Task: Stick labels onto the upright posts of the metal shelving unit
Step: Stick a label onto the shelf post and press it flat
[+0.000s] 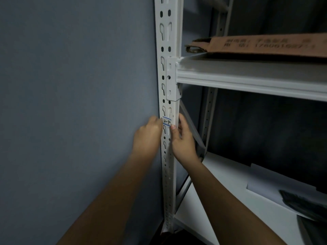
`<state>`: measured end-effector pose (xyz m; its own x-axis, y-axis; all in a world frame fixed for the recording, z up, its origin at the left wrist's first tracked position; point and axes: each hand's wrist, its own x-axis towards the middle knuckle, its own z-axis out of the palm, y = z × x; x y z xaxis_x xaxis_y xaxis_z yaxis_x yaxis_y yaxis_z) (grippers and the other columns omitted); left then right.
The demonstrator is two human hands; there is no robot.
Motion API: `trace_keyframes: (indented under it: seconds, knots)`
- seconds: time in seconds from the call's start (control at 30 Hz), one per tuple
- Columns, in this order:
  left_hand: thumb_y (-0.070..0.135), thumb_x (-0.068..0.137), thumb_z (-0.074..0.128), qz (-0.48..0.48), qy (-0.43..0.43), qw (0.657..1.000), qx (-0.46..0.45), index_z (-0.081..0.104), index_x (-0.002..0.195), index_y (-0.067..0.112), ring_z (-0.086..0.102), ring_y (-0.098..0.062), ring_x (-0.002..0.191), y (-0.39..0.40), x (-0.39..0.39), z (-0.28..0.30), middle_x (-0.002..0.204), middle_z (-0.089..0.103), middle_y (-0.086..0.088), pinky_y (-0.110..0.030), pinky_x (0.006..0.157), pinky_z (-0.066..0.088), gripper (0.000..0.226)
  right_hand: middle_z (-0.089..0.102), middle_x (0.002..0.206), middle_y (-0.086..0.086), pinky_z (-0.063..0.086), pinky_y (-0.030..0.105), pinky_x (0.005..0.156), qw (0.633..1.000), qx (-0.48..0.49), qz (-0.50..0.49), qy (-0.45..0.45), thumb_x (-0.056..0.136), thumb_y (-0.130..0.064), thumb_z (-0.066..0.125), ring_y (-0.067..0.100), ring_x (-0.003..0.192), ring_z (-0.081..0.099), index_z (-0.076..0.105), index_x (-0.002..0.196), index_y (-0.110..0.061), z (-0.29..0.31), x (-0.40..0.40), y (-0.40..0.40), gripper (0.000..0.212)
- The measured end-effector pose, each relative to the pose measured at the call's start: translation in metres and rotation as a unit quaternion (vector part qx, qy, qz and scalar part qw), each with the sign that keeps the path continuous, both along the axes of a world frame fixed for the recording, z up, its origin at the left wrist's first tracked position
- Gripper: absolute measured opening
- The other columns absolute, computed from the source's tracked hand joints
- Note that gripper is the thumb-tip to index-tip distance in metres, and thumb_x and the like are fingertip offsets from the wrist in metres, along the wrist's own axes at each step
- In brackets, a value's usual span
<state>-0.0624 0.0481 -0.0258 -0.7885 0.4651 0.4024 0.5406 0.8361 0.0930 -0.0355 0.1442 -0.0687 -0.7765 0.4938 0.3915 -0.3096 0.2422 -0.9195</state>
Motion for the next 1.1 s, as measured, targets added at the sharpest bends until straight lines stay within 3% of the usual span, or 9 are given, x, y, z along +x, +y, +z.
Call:
trace_keyframes:
  seconds: [0.1,0.23,0.37,0.63,0.77,0.83,0.9,1.0,1.1]
  knots:
    - [0.01,0.099,0.038,0.009,-0.09,0.989,-0.114,0.05,0.118,0.01,0.058,-0.031,0.105,-0.002,0.01,-0.026,0.122,0.048,-0.01,-0.036,0.084,0.044,0.022,0.055,0.136,-0.006,0.042,0.035,0.108,1.0,-0.002,0.012,-0.013,0.102,-0.018,0.041,0.007,0.122,0.052,0.037,0.144,-0.026,0.003,0.004,0.001,0.043]
    - [0.018,0.102,0.035,-0.003,-0.101,0.994,0.041,0.051,0.117,0.011,0.058,-0.03,0.104,-0.005,0.02,-0.031,0.12,0.053,-0.01,-0.034,0.082,0.042,0.023,0.056,0.136,-0.003,0.043,0.034,0.107,0.999,0.0,0.03,-0.013,0.102,-0.016,0.042,0.007,0.121,0.054,0.037,0.145,-0.024,0.003,0.003,0.006,0.044]
    - [0.029,0.099,0.034,-0.04,-0.078,0.973,0.214,0.05,0.123,0.014,0.058,-0.031,0.103,-0.005,0.016,-0.004,0.119,0.057,-0.009,-0.039,0.086,0.044,0.033,0.058,0.133,-0.005,0.043,0.041,0.107,1.0,-0.004,0.018,-0.014,0.102,-0.018,0.042,0.009,0.121,0.055,0.039,0.142,-0.028,-0.001,-0.001,0.005,0.042]
    - [0.028,0.101,0.036,-0.069,-0.038,0.964,0.255,0.048,0.13,0.017,0.062,-0.032,0.091,-0.002,0.003,-0.013,0.107,0.067,-0.011,-0.04,0.078,0.048,0.033,0.059,0.129,-0.007,0.046,0.028,0.102,1.0,0.002,0.026,0.001,0.102,-0.015,0.041,0.002,0.115,0.057,0.041,0.14,-0.027,0.001,0.002,0.005,0.04]
    - [0.028,0.102,0.033,-0.043,-0.008,0.981,0.189,0.048,0.122,0.013,0.06,-0.034,0.086,0.002,0.004,-0.001,0.1,0.065,-0.014,-0.035,0.066,0.039,0.029,0.058,0.115,-0.019,0.042,0.009,0.088,1.0,0.007,0.009,0.0,0.102,-0.014,0.04,-0.015,0.102,0.055,0.038,0.12,-0.052,0.002,0.003,0.001,0.041]
    - [0.026,0.102,0.033,-0.014,-0.001,0.991,0.134,0.047,0.121,0.012,0.059,-0.036,0.089,0.004,0.003,0.005,0.1,0.064,-0.014,-0.034,0.065,0.034,0.026,0.056,0.112,-0.026,0.04,0.005,0.086,1.0,0.005,0.005,0.003,0.102,-0.013,0.04,-0.019,0.099,0.053,0.038,0.119,-0.052,0.002,0.003,0.001,0.043]
    - [0.02,0.102,0.036,0.006,-0.021,0.999,0.04,0.049,0.117,0.012,0.06,-0.036,0.094,0.003,0.0,-0.001,0.105,0.063,-0.013,-0.037,0.069,0.039,0.021,0.056,0.117,-0.022,0.041,0.01,0.092,1.0,0.006,0.007,0.004,0.103,-0.014,0.04,-0.014,0.104,0.053,0.04,0.134,-0.039,0.001,0.003,0.0,0.04]
    - [0.013,0.098,0.041,-0.006,-0.125,0.987,-0.099,0.052,0.116,0.011,0.058,-0.027,0.106,-0.004,0.015,-0.046,0.116,0.06,-0.009,-0.031,0.082,0.043,0.021,0.053,0.131,-0.014,0.042,0.028,0.105,1.0,-0.001,0.01,-0.002,0.103,-0.017,0.041,0.001,0.118,0.052,0.036,0.143,-0.029,-0.001,0.002,0.001,0.043]
    - [0.015,0.1,0.038,-0.033,-0.138,0.99,-0.022,0.053,0.112,0.011,0.06,-0.026,0.102,-0.008,0.028,-0.073,0.11,0.061,-0.008,-0.03,0.079,0.042,0.02,0.053,0.136,-0.009,0.041,0.028,0.107,1.0,0.003,0.014,0.003,0.102,-0.017,0.042,0.002,0.121,0.052,0.035,0.146,-0.026,-0.002,0.001,0.004,0.045]
